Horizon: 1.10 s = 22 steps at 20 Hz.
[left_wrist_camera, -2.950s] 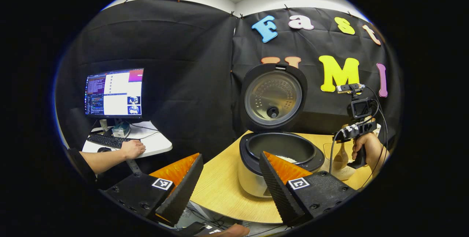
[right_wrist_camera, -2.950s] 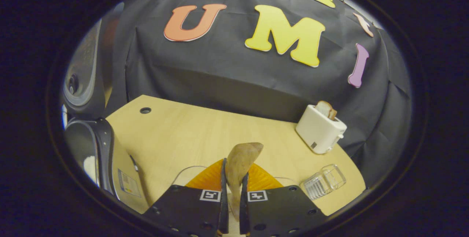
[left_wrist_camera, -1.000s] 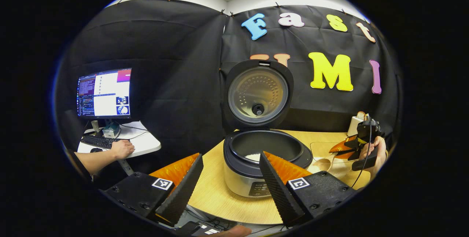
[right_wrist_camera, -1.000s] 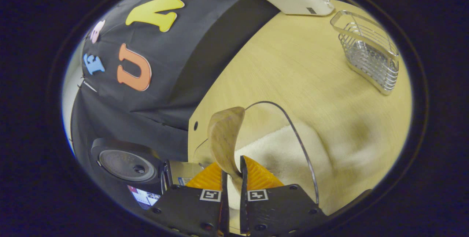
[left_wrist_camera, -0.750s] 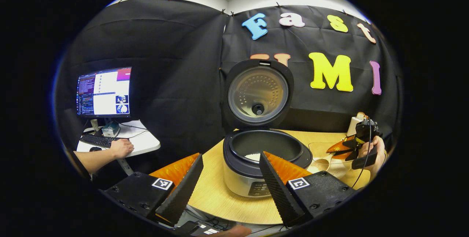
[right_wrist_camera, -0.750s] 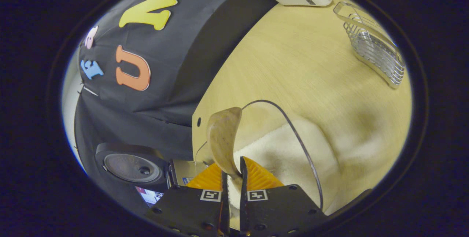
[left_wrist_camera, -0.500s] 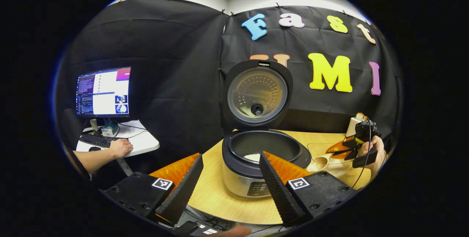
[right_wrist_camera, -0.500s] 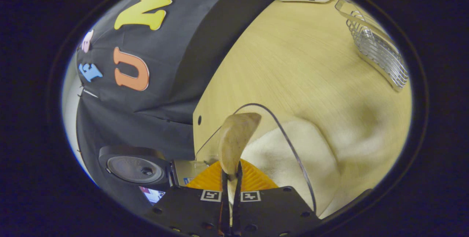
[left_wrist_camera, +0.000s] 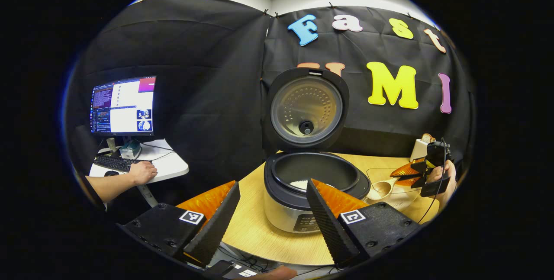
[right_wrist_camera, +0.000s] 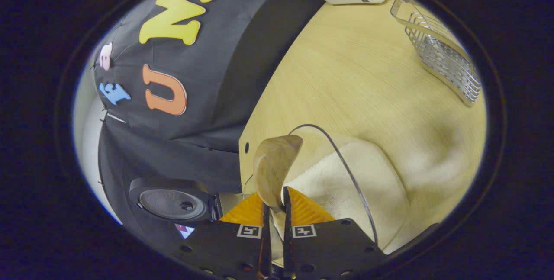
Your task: Close the left gripper, press the button to open the rice cooker; take a wooden spoon from the chopstick holder with the right hand, scoop a spoonful of rice and pour it into the rice cooker, then put the wooden spoon back into the chopstick holder.
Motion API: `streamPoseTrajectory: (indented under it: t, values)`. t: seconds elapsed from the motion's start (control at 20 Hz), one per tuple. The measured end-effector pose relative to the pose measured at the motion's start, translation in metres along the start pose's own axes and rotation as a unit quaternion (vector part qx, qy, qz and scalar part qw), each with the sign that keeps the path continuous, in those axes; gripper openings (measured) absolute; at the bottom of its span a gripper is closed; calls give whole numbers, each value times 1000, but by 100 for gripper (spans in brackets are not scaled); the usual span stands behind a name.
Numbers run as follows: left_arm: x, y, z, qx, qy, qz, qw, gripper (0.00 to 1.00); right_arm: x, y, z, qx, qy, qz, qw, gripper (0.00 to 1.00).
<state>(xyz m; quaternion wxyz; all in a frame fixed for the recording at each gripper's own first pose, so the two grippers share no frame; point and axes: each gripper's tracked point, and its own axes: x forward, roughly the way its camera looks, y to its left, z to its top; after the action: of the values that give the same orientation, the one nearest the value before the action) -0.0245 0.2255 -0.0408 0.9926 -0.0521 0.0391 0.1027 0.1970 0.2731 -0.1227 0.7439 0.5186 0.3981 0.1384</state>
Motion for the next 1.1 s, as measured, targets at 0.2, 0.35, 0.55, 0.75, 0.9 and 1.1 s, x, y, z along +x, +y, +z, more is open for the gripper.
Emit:
streamPoseTrajectory:
  t: [0.2,0.35,0.55,0.75,0.9,1.1]
  values:
    - [-1,-6,2,2,-4,-4,1000,98,-13,2,5,16,-14,11,1000,8]
    - [-1,-9,3,6,-4,-6,1000,98,-28,2,14,7,-36,10,999,8]
    - [0,-11,3,7,-5,-7,1000,98,-49,2,29,19,-59,17,998,8]
    - [-2,-12,3,7,-6,-8,1000,98,-65,11,35,27,-66,28,997,8]
    - [-1,-13,2,7,-5,-9,1000,98,-75,30,33,27,-66,37,997,8]
    - [-1,-12,3,17,-7,-9,1000,98,-83,67,27,4,-73,46,996,8]
